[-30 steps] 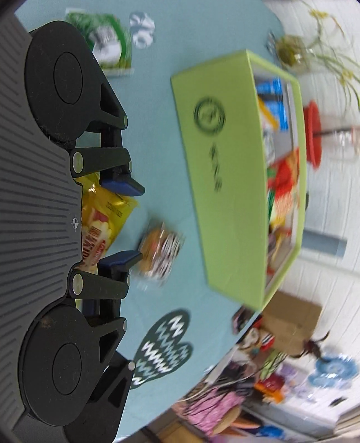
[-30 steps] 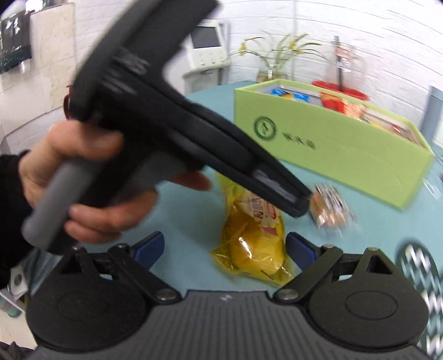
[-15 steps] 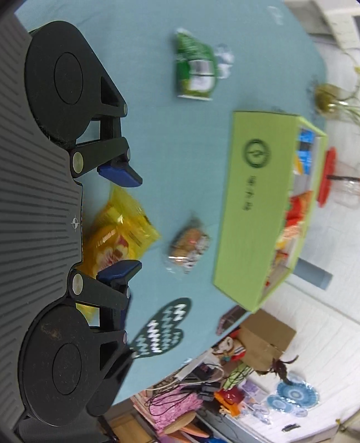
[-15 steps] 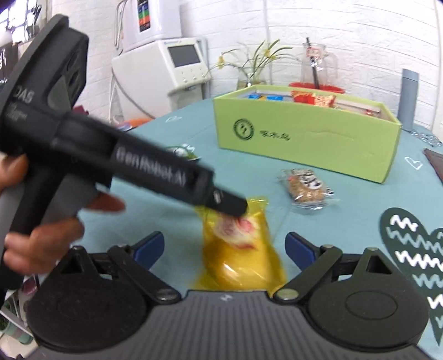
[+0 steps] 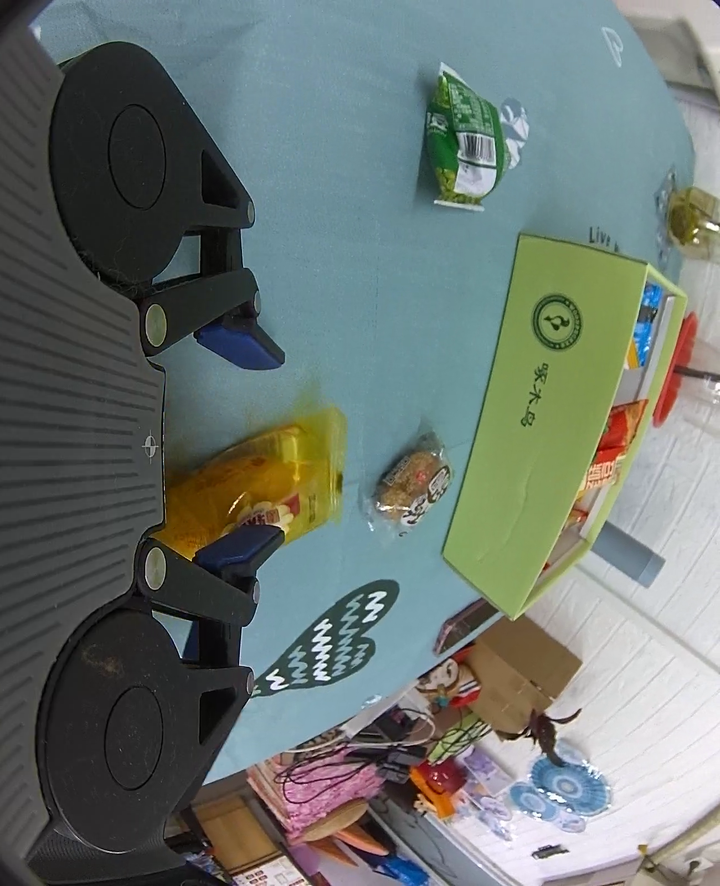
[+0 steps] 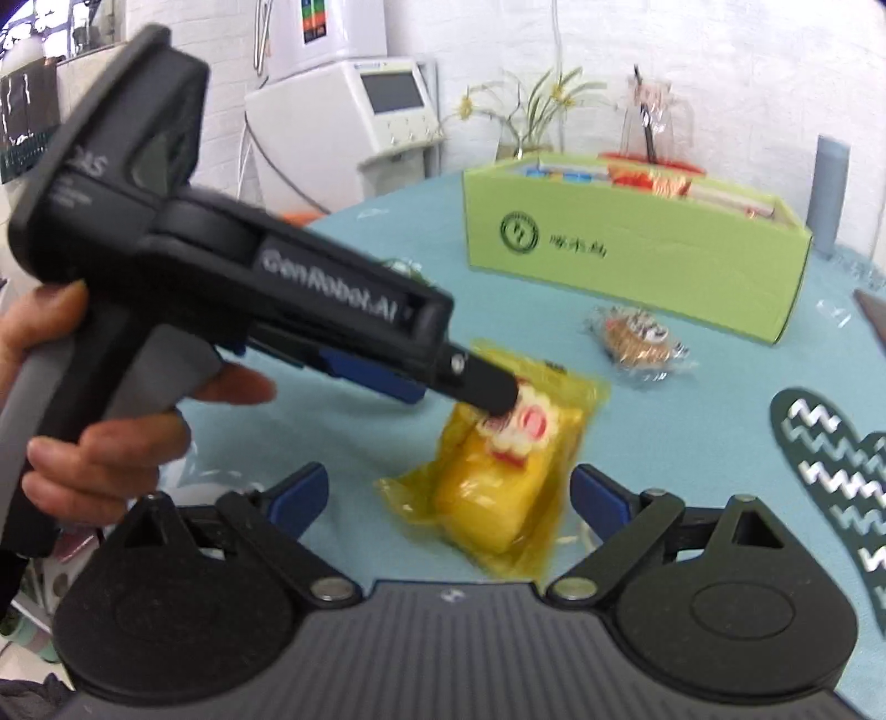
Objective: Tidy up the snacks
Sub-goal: 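Move the left gripper to the yellow cake packet and close on it, then lift the yellow cake packet into the lime-green box and release it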
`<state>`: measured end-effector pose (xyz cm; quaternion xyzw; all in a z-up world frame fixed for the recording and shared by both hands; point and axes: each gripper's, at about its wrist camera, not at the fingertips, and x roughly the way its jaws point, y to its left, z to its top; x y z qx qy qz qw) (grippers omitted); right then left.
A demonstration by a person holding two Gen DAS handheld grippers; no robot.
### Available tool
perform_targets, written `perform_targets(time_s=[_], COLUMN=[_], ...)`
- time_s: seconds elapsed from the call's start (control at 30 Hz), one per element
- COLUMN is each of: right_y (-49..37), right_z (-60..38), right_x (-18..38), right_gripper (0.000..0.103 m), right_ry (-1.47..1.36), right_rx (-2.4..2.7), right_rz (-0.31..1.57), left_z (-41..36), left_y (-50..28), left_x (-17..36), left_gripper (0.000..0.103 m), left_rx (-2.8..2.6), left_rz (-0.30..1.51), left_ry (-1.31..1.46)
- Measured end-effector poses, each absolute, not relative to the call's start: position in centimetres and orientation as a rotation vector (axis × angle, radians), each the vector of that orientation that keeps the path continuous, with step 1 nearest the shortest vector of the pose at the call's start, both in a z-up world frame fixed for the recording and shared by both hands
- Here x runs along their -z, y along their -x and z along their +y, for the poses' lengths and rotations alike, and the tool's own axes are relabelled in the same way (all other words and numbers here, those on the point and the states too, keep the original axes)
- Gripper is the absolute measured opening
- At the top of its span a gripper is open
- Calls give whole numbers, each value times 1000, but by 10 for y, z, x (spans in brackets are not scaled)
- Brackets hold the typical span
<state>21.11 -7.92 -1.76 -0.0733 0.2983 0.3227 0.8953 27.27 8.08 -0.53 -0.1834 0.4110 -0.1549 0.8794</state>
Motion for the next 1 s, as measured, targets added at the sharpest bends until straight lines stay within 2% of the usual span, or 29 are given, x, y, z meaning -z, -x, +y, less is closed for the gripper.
perform_targets(time_s=[0.23, 0.27, 0.33, 0.37, 0.4, 0.67, 0.83, 1.0], right_y=[-222, -223, -225, -226, -227, -263, -334, -425], right_z=[-84, -84, -82, -80, -78, -75, -55, -35], right_x=[24, 26, 31, 31, 29, -18, -63, -70], right_gripper=[93, 89, 74, 68, 67, 67, 68, 69], right_ry=[107, 105, 105, 115, 119, 133, 209, 182], right_rx=[-622, -626, -644, -644, -644, -637, -641, -688], right_rz=[645, 648, 644, 636, 642, 521, 403, 452], left_z=[61, 58, 53, 50, 50, 57, 74, 92], left_y=[-274, -273, -269, -267, -268, -298, -357, -429], left_x=[9, 11, 13, 13, 14, -37, -87, -94], left_gripper=[58, 59, 55, 36, 24, 21, 21, 21], left_rx=[382, 387, 385, 398, 438, 431, 408, 320], left_rz=[882, 886, 862, 856, 866, 750, 614, 608], left_ry=[345, 339, 304, 283, 314, 324, 286, 263])
